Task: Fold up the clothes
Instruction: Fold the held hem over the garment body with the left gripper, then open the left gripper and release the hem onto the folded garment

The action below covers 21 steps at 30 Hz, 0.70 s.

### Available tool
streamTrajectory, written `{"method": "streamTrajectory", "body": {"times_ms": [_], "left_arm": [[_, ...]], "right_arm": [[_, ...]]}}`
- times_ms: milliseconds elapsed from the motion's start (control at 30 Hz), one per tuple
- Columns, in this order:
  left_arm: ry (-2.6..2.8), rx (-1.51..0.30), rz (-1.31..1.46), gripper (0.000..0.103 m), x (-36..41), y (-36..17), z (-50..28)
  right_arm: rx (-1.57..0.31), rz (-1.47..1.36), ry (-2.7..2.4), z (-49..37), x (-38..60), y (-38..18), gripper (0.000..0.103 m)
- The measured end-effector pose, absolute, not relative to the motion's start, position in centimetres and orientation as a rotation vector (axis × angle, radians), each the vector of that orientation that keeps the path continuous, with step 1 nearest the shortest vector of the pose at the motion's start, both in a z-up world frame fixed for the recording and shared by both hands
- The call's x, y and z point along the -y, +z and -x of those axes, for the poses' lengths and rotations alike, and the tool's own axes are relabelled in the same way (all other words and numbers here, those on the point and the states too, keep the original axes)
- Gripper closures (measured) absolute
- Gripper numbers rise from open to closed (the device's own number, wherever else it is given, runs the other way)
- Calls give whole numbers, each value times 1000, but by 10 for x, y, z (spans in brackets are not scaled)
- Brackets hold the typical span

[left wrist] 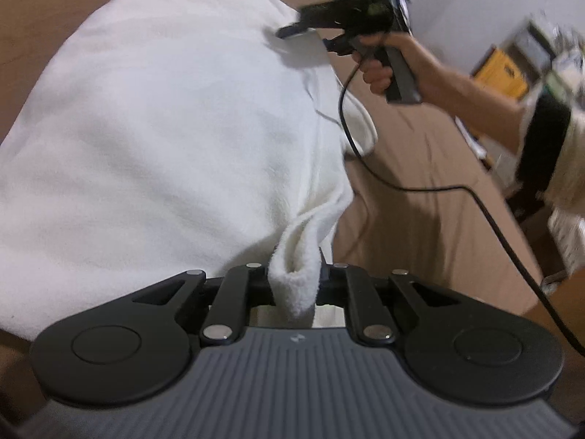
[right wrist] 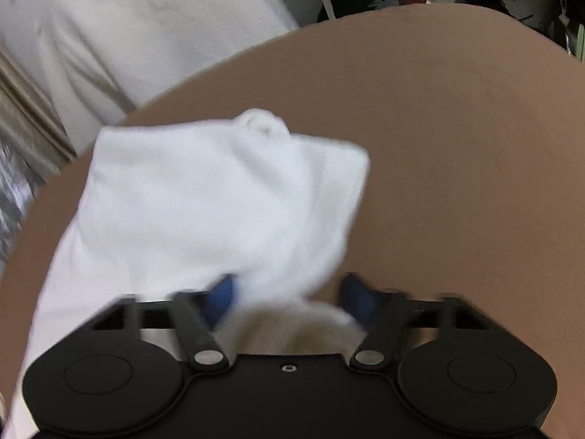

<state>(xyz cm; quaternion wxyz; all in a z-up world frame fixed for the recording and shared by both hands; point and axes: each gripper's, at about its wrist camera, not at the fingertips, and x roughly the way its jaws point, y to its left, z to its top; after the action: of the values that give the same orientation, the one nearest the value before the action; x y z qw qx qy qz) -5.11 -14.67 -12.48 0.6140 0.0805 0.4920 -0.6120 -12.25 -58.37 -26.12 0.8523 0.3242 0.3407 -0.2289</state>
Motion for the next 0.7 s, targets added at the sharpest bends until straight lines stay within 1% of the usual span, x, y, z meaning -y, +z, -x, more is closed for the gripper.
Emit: {"method": "streamTrajectory", "body": {"times_ms": [33, 67, 133, 167, 233, 267, 300, 333, 400, 433, 467, 500, 533, 600, 633, 667, 700], "left_arm": [[-1436, -1134, -154, 92, 144, -123, 52], [-1462, -1133, -123, 92, 140, -121, 52], [-1518, -1110, -76, 91, 135, -115, 56], [-1540, -1088, -82, 91, 136, -112, 61], [-1559, -1078, -105, 91, 143, -110, 69], [-1561, -1095, -118, 91, 148, -113, 72], [-1552, -1134, -146, 91, 155, -121, 74], [-1530, -1173, -196, 87, 163, -131, 78], [-1462, -1246, -310, 77, 177, -155, 88], [-1441, -1244, -357, 73, 183, -163, 93], [-1445, -1215, -382, 70, 185, -163, 99], [-1461, -1195, -395, 62, 187, -160, 103], [-1477, -1174, -407, 58, 189, -157, 107], [-1539, -1131, -357, 57, 181, -143, 109], [-1567, -1113, -328, 54, 176, -137, 108], [-1585, -1099, -307, 54, 169, -131, 106], [-1601, -1082, -290, 53, 161, -124, 104]], "right_arm": [[-690, -658, -472, 118, 584, -255, 82], [-673, -575, -479, 111, 580, -241, 95], [-611, -410, -484, 102, 568, -211, 95], [-562, -380, -483, 103, 563, -196, 96], [-471, -406, -487, 109, 566, -174, 96], [-464, -413, -497, 110, 571, -172, 96], [-512, -413, -510, 106, 578, -178, 95], [-584, -412, -530, 101, 585, -190, 95], [-696, -370, -610, 98, 589, -220, 91], [-722, -332, -629, 100, 586, -231, 90], [-731, -291, -652, 103, 580, -238, 90], [-728, -264, -680, 107, 574, -241, 90], [-724, -262, -694, 109, 569, -241, 90], [-696, -246, -740, 113, 562, -232, 91], [-676, -232, -768, 114, 558, -225, 88], [-651, -219, -794, 117, 554, -217, 80], [-613, -214, -803, 121, 550, -206, 66]]}}
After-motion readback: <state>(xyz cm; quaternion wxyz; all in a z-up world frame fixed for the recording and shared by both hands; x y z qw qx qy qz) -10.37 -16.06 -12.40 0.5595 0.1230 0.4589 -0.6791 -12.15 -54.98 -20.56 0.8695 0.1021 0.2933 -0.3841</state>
